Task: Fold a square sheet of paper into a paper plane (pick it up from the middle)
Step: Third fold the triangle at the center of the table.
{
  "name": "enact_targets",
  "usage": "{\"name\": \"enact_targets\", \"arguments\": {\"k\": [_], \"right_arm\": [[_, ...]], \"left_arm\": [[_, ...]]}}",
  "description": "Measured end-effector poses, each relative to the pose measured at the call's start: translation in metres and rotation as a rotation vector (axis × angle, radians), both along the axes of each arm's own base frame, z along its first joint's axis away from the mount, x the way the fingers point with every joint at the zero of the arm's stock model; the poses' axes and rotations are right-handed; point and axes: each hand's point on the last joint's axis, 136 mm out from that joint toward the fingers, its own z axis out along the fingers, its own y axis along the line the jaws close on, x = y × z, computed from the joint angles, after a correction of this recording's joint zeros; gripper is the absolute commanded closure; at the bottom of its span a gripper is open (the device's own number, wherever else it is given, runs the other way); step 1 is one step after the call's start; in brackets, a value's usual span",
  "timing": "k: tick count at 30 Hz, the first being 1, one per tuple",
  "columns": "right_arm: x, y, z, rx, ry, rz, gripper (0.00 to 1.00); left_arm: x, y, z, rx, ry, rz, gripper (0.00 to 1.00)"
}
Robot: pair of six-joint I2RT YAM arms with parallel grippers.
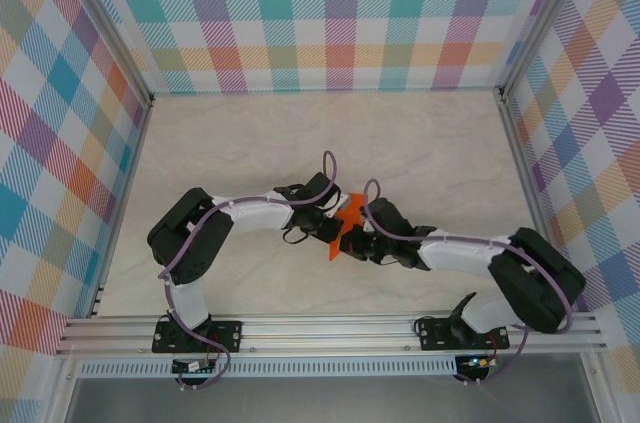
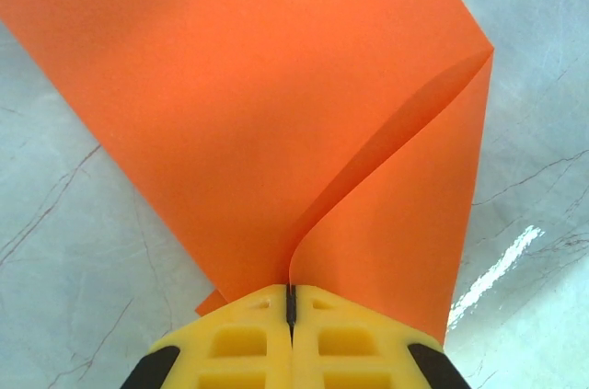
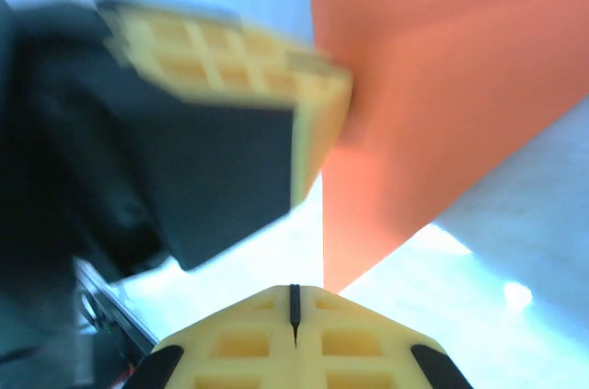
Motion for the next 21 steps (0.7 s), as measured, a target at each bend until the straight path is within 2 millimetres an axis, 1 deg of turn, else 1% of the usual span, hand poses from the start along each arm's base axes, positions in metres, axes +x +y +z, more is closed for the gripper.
{"name": "enact_targets", "arguments": {"k": [1, 3, 5, 6, 11, 18, 21], "right_arm": [[0.011, -0.009, 0.006, 0.011, -0.014, -0.033, 1.00], [0.026, -0.022, 0.009, 0.022, -0.024, -0.071, 1.00], [0.034, -0.034, 0.002, 0.011, -0.007, -0.094, 1.00], [0.035, -0.035, -0.001, 0.007, 0.007, -0.090, 1.00], [0.040, -0.024, -0.018, 0.006, 0.080, -0.042, 1.00], [0.056, -0.008, -0.023, 0.019, 0.093, 0.003, 1.00], [0.061, -0.005, -0.033, 0.004, 0.109, 0.010, 1.00]], "left_arm": [[0.000, 0.000, 0.000, 0.000, 0.000, 0.000, 0.99], [0.000, 0.000, 0.000, 0.000, 0.000, 0.000, 0.99], [0.000, 0.000, 0.000, 0.001, 0.000, 0.001, 0.99], [0.000, 0.000, 0.000, 0.000, 0.000, 0.000, 0.99], [0.000, 0.000, 0.000, 0.001, 0.001, 0.001, 0.98], [0.000, 0.000, 0.001, 0.007, 0.007, 0.001, 0.94], [0.000, 0.001, 0.000, 0.012, 0.009, 0.003, 0.90]]}}
